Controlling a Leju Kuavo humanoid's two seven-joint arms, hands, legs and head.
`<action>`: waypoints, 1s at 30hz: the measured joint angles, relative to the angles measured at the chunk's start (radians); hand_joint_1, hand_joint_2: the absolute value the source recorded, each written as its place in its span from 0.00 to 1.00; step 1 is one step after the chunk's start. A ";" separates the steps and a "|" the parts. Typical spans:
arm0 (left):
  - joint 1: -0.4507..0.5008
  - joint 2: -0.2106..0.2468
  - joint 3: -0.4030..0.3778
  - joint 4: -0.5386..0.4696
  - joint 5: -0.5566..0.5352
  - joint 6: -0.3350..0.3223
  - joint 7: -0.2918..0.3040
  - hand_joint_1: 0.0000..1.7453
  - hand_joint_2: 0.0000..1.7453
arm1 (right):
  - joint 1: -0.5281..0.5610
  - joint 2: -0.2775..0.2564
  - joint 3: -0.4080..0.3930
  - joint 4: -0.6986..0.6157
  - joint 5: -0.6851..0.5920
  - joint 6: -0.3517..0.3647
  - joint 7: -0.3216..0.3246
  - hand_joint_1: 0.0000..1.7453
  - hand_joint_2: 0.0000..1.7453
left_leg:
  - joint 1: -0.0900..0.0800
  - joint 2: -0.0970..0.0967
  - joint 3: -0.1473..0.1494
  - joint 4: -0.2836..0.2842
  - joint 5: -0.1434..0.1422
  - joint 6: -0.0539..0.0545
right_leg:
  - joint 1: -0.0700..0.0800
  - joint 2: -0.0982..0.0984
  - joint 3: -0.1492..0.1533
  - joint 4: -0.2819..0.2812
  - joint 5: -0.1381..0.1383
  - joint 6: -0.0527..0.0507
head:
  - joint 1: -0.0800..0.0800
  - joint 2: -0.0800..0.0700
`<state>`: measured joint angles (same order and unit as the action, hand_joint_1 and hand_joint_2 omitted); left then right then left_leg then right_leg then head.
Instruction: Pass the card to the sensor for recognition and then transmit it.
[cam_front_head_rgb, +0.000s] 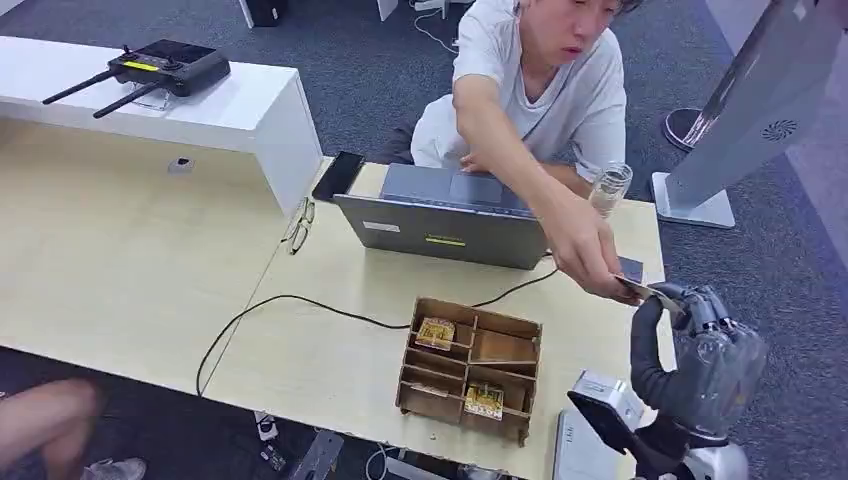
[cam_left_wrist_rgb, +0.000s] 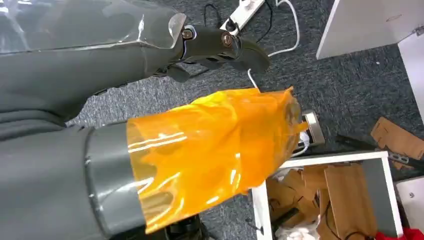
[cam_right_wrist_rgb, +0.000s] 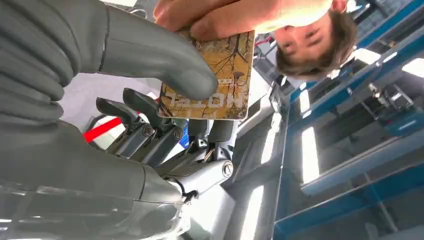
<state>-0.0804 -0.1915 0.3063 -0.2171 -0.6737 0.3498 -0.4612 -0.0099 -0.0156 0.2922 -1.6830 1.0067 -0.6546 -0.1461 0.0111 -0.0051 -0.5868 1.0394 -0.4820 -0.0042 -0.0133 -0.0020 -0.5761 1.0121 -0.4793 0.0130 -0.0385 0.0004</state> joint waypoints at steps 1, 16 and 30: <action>0.000 0.000 0.000 0.000 0.000 0.000 0.000 0.00 0.00 | -0.004 0.000 0.006 0.005 0.000 0.001 0.000 0.26 1.00 | 0.000 0.000 0.000 0.000 0.000 0.000 | 0.000 0.000 0.000 0.000 0.000 0.000 | 0.000 0.000; 0.000 -0.001 -0.001 0.000 0.036 0.015 0.004 0.00 0.00 | -0.006 -0.005 0.087 -0.003 -0.082 0.038 0.023 0.00 0.00 | 0.000 0.000 0.000 0.000 0.000 -0.001 | 0.000 0.000 -0.001 0.000 0.001 -0.001 | 0.000 0.000; 0.004 0.009 0.034 0.000 0.121 0.058 -0.055 0.00 0.00 | 0.213 -0.040 0.116 -0.165 -0.056 -0.038 -0.016 0.00 0.00 | 0.000 0.000 -0.001 -0.001 0.000 -0.001 | 0.000 0.001 -0.002 0.000 0.000 -0.001 | 0.000 0.000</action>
<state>-0.0767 -0.1823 0.3402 -0.2171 -0.5528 0.4074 -0.5165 0.2034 -0.0553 0.4082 -1.8483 0.9503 -0.6928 -0.1625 0.0113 -0.0047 -0.5882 1.0387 -0.4820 -0.0049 -0.0132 -0.0011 -0.5781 1.0123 -0.4792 0.0119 -0.0385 0.0004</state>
